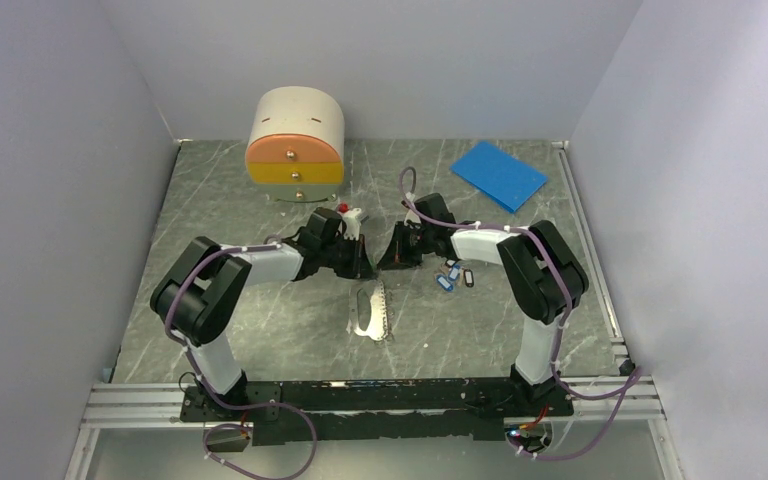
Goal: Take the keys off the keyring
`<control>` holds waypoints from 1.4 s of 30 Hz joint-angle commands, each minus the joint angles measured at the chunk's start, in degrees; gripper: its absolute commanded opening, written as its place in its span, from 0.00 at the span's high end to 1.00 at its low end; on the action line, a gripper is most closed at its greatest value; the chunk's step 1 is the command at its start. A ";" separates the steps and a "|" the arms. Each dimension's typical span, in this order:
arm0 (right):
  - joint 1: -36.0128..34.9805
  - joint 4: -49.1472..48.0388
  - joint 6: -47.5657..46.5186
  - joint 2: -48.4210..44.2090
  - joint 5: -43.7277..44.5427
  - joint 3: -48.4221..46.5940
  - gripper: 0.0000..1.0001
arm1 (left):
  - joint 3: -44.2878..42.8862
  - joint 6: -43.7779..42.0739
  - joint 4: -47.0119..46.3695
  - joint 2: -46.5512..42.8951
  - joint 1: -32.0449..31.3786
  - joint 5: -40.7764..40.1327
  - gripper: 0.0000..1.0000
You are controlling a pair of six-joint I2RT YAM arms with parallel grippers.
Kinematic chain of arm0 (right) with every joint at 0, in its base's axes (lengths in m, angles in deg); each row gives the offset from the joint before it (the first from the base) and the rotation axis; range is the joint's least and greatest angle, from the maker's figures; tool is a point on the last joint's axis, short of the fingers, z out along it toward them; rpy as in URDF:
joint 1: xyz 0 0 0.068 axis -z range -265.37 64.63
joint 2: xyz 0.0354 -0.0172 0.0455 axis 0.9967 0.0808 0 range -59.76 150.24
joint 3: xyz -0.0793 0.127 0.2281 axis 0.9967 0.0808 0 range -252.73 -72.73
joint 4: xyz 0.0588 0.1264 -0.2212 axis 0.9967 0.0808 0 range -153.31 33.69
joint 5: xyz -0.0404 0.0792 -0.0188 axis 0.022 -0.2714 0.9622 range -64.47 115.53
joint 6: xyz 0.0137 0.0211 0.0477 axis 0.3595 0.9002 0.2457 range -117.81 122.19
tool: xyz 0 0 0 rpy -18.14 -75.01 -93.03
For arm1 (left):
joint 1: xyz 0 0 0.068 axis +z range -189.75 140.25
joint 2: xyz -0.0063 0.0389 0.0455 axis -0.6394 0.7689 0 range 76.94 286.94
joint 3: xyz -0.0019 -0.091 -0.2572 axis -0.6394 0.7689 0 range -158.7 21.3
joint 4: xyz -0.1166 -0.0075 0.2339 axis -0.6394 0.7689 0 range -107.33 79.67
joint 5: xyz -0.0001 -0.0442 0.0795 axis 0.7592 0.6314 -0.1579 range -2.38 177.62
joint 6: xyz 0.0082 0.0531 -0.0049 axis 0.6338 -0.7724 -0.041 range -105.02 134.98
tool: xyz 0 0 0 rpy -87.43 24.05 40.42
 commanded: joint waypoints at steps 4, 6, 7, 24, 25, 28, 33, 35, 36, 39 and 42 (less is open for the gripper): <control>-0.03 -3.00 -4.08 -2.75 0.76 0.45 1.00 | -5.19 -1.67 11.14 -2.68 -0.36 -0.37 0.97; -0.62 -3.01 -5.65 -2.93 0.99 0.42 1.00 | -6.31 -1.28 14.27 -2.96 -0.40 -0.07 0.97; -0.91 -3.13 -6.22 -3.01 1.02 0.51 1.00 | -7.00 -1.22 15.89 -3.20 -0.38 -0.10 0.97; -5.47 -6.41 -11.07 -3.42 8.71 4.05 1.00 | -24.93 -2.49 44.85 3.70 -0.37 -0.60 0.79; -5.50 -6.52 -11.03 -3.42 8.91 4.20 1.00 | -24.20 -1.95 43.55 3.02 -0.38 -0.44 0.75; -5.45 -6.62 -11.08 -3.46 9.60 4.40 1.00 | -21.08 -0.75 38.81 0.63 -0.37 -1.44 0.68; -5.44 -7.44 -10.38 -3.00 8.84 4.62 1.00 | -14.05 0.89 27.08 -2.74 -0.42 -1.94 0.61; -5.36 -8.08 -9.74 -2.81 8.26 4.81 1.00 | -11.53 1.23 22.03 -3.16 -0.37 -2.37 0.61; -5.31 -8.50 -9.33 -2.80 8.08 5.05 1.00 | -10.46 1.12 20.21 -3.31 -0.43 -2.38 0.62; -4.62 -9.97 -7.41 -3.02 8.00 6.13 1.00 | -7.51 0.69 15.20 -4.03 -0.36 -3.89 0.63; -3.57 -11.62 -5.81 -3.97 7.60 7.48 1.00 | -6.28 -0.09 13.30 -3.89 -0.38 -5.20 0.63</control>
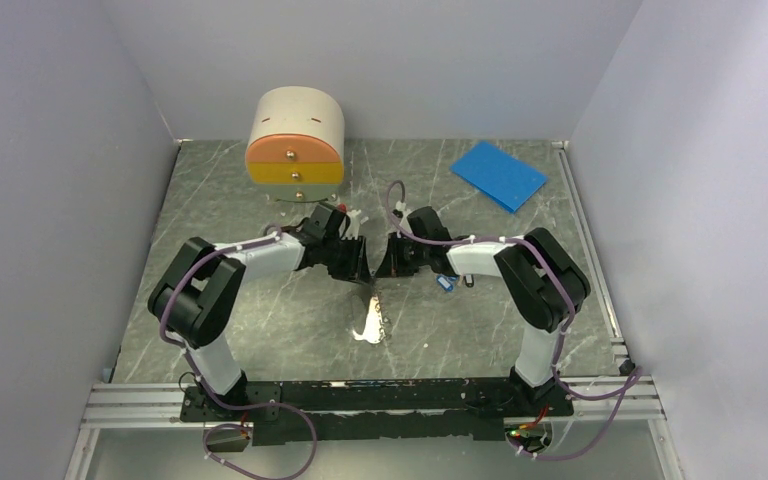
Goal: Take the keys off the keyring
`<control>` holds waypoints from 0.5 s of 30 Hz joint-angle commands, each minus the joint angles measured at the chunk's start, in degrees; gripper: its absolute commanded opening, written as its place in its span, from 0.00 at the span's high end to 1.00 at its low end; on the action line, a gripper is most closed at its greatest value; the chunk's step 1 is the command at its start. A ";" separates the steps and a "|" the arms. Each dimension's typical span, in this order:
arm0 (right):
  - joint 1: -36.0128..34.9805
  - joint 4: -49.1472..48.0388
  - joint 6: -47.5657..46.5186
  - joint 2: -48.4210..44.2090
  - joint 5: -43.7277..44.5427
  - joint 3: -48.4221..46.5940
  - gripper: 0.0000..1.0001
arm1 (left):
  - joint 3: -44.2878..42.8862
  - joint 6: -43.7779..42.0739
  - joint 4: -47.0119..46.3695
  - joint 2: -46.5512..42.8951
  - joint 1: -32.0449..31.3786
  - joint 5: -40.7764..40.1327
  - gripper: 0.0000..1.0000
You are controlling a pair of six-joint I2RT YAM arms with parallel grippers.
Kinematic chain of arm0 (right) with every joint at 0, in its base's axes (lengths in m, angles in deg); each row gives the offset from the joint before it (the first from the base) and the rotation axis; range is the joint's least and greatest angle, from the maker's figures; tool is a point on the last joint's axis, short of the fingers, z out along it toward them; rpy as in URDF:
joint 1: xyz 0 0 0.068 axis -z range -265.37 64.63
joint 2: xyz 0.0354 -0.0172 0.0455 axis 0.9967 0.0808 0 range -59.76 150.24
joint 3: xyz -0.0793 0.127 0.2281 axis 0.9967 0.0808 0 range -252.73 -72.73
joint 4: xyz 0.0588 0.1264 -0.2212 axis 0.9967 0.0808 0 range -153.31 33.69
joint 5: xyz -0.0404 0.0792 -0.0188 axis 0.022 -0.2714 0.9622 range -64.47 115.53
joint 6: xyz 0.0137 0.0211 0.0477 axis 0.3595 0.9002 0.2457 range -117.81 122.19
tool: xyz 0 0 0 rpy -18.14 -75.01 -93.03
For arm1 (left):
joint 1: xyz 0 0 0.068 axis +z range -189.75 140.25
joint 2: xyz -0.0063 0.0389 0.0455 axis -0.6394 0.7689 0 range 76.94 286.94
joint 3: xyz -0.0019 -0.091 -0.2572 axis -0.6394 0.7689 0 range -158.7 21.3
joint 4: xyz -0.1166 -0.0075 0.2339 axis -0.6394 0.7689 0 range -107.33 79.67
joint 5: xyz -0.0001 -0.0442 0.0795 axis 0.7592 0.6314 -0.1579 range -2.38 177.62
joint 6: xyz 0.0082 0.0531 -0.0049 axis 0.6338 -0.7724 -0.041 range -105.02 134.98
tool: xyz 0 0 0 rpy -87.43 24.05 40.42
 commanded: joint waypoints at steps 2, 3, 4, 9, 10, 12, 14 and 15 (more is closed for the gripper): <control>1.62 -4.20 1.60 -2.37 -1.04 1.20 1.00 | 1.90 -0.85 -8.41 -2.51 -0.18 -2.31 0.64; 1.61 -3.73 1.04 -2.98 -1.48 0.78 1.00 | 2.56 -0.85 -9.09 -2.79 -0.23 -2.67 0.64; 1.52 -3.63 0.84 -3.51 -2.09 0.67 1.00 | 3.34 -1.05 -9.94 -3.38 -0.25 -2.91 0.63; 1.48 -3.69 0.35 -6.33 -2.87 0.75 1.00 | 6.28 -2.65 -14.03 -5.82 -0.25 -3.59 0.62; 1.44 -3.71 0.19 -6.72 -2.95 0.79 1.00 | 6.86 -2.94 -14.98 -6.08 -0.24 -3.41 0.62; 1.48 -3.88 0.26 -7.34 -3.30 0.90 1.00 | 8.09 -3.28 -17.66 -6.52 -0.25 -2.72 0.62; 1.48 -4.24 0.43 -7.80 -4.11 0.96 1.00 | 9.26 -3.32 -20.21 -6.89 -0.22 -2.05 0.62; 1.48 -4.47 0.50 -8.08 -4.40 1.00 1.00 | 9.70 -3.44 -21.18 -7.06 -0.25 -1.92 0.62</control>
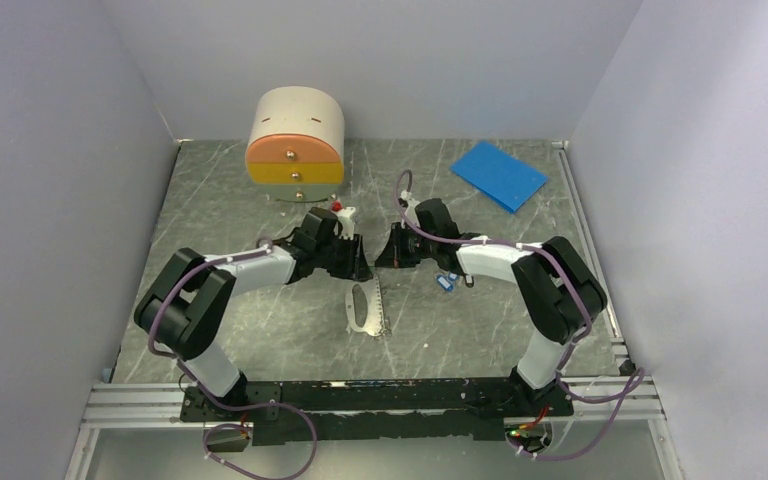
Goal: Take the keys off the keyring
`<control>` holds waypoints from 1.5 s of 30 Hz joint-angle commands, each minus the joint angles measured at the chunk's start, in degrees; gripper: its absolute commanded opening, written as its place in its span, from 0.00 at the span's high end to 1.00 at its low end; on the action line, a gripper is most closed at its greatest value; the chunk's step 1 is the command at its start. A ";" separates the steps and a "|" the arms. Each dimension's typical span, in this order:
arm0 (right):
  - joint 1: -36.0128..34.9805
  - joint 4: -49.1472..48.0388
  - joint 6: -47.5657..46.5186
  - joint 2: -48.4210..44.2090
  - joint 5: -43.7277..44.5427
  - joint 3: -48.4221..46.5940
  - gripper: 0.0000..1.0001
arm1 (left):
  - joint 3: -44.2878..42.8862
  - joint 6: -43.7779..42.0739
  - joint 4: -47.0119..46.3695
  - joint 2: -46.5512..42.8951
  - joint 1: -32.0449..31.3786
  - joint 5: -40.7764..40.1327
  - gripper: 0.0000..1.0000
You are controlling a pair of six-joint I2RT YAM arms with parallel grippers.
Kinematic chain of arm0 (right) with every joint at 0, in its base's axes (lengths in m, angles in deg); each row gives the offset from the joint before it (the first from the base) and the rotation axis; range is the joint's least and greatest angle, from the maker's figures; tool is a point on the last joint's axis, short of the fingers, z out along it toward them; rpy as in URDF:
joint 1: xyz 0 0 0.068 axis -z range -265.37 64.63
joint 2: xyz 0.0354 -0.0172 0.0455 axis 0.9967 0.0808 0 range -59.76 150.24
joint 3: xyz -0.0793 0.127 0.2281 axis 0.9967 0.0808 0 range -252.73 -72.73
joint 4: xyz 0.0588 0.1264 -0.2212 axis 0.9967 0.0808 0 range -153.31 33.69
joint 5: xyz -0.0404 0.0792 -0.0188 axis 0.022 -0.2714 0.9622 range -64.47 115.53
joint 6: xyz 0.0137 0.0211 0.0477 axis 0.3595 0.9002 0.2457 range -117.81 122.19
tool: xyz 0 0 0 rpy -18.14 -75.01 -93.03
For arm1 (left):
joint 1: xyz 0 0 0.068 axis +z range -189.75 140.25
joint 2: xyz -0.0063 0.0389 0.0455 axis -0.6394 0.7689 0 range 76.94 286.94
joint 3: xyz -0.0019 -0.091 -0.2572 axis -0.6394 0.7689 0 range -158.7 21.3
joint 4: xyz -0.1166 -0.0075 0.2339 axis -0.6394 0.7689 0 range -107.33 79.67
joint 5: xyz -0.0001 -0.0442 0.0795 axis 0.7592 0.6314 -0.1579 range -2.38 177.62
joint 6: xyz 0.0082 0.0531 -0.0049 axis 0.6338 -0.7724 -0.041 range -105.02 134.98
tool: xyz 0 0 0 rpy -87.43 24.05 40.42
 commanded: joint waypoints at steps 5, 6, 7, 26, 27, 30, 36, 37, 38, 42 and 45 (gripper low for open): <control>-0.25 -2.27 -0.80 -3.43 -2.22 -0.41 1.00 | 2.90 -2.78 -10.30 -2.80 -0.25 1.40 0.63; -0.25 -2.27 -0.71 -3.46 -2.10 -0.40 1.00 | 3.16 -2.80 -10.69 -2.84 -0.22 1.35 0.63; -0.25 -2.19 -0.62 -3.53 -2.04 -0.39 1.00 | 3.42 -2.79 -11.04 -3.05 -0.18 1.15 0.63; -0.30 1.54 0.96 0.14 0.42 -0.91 1.00 | 4.75 -0.08 -17.69 -1.61 -0.22 2.33 0.65; -0.25 2.01 0.95 0.61 0.83 -0.99 1.00 | 4.60 -0.08 -17.38 -1.31 -0.17 2.41 0.65; -0.32 2.17 1.64 1.61 1.74 -0.77 1.00 | 4.37 0.14 -17.18 -0.58 -0.25 2.72 0.65; -0.26 3.03 1.37 2.72 3.43 -1.27 1.00 | 4.78 -0.52 -17.01 -0.79 -0.25 2.63 0.65; -0.25 2.92 1.26 2.96 3.41 -1.39 1.00 | 4.63 -0.78 -16.60 -0.61 -0.21 2.85 0.65; -0.27 3.08 1.28 3.30 3.49 -1.63 1.00 | 4.45 -0.96 -16.35 -0.32 -0.22 3.21 0.65; -0.21 3.01 1.16 3.95 3.32 -1.95 1.00 | 3.94 -1.49 -16.04 1.01 -0.25 4.62 0.65; -0.13 3.02 0.97 4.01 3.31 -2.06 1.00 | 3.08 -2.31 -15.19 2.13 -0.19 5.33 0.65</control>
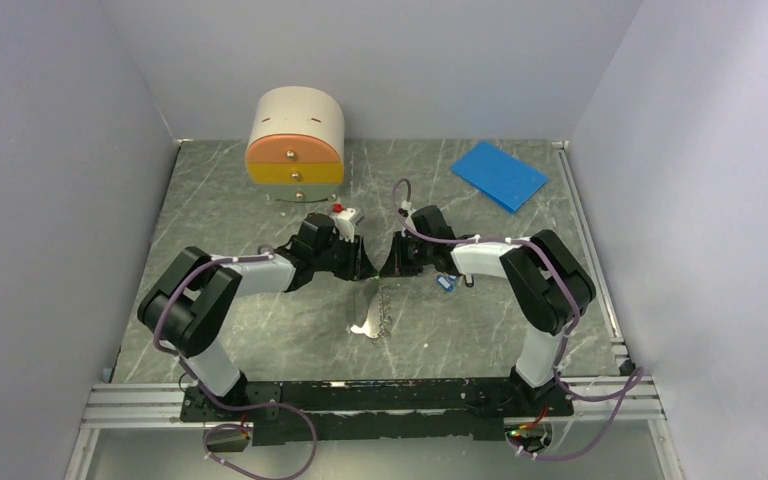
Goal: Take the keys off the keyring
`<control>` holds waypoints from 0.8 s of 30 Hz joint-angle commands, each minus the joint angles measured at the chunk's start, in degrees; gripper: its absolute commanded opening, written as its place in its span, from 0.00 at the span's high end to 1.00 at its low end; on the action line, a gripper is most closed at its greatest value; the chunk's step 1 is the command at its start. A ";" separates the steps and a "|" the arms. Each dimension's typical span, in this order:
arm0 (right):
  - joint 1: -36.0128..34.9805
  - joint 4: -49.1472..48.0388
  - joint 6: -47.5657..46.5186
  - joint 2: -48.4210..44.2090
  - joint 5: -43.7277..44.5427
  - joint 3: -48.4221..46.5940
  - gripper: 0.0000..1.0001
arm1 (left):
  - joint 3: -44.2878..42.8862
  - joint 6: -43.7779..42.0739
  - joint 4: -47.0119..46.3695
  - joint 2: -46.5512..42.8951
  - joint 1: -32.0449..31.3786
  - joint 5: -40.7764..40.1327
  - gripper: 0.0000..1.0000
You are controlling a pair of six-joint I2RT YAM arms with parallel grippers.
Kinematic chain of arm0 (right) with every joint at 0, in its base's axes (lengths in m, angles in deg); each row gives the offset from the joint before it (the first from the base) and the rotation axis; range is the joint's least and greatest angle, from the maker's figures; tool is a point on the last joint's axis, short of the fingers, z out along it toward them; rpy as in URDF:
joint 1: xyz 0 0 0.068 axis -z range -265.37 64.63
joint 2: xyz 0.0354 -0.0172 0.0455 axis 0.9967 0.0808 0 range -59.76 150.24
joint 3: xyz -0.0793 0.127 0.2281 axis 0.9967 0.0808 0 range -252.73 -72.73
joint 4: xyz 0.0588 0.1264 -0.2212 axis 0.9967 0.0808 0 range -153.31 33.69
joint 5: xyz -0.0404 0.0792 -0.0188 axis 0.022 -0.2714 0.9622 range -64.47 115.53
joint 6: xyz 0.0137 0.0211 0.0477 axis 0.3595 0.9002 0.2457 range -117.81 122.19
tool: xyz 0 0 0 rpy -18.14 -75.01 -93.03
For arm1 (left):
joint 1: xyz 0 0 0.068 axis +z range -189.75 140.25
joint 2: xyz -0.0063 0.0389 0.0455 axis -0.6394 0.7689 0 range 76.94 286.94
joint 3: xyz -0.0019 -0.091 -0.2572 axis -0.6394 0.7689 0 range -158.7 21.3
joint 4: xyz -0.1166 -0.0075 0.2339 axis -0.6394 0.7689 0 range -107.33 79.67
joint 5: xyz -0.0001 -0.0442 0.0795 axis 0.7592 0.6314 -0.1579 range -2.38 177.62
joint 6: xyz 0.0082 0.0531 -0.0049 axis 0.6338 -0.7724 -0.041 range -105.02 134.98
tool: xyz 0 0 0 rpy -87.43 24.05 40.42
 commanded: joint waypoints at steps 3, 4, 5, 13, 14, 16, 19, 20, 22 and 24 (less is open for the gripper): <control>0.11 0.03 -0.26 0.27 1.02 -2.14 1.00 | -3.53 -2.76 0.91 2.86 -0.26 3.39 0.65; 0.12 0.03 -0.26 0.36 1.03 -2.22 1.00 | -3.75 -3.00 1.17 3.13 -0.38 3.45 0.65; 0.15 0.16 -0.26 0.44 1.03 -2.30 1.00 | -3.98 -3.43 1.41 3.23 -0.49 3.41 0.65; 0.47 -0.22 0.13 0.43 0.22 -2.38 1.00 | -7.36 -3.34 7.26 4.78 -0.72 -2.33 0.68; 0.48 -0.48 0.18 0.41 -0.03 -2.22 1.00 | -8.41 -3.15 8.80 5.28 -0.76 -4.73 0.73; 0.48 -1.02 0.45 0.32 -0.48 -1.86 1.00 | -10.49 -3.27 11.99 6.28 -0.76 -10.25 0.81; 0.47 -1.49 0.59 0.23 -0.98 -1.64 1.00 | -13.36 -3.75 14.92 7.93 -0.75 -16.33 0.82; 0.48 -1.64 0.67 0.19 -1.16 -1.56 1.00 | -14.17 -4.20 15.56 8.46 -0.77 -17.65 0.83; 0.47 -2.31 0.88 -0.01 -1.52 -1.30 1.00 | -15.24 -4.43 16.34 9.37 -0.73 -18.70 0.85; 0.45 -2.51 1.01 -0.18 -1.62 -1.19 1.00 | -14.65 -4.29 15.40 9.04 -0.71 -17.83 0.84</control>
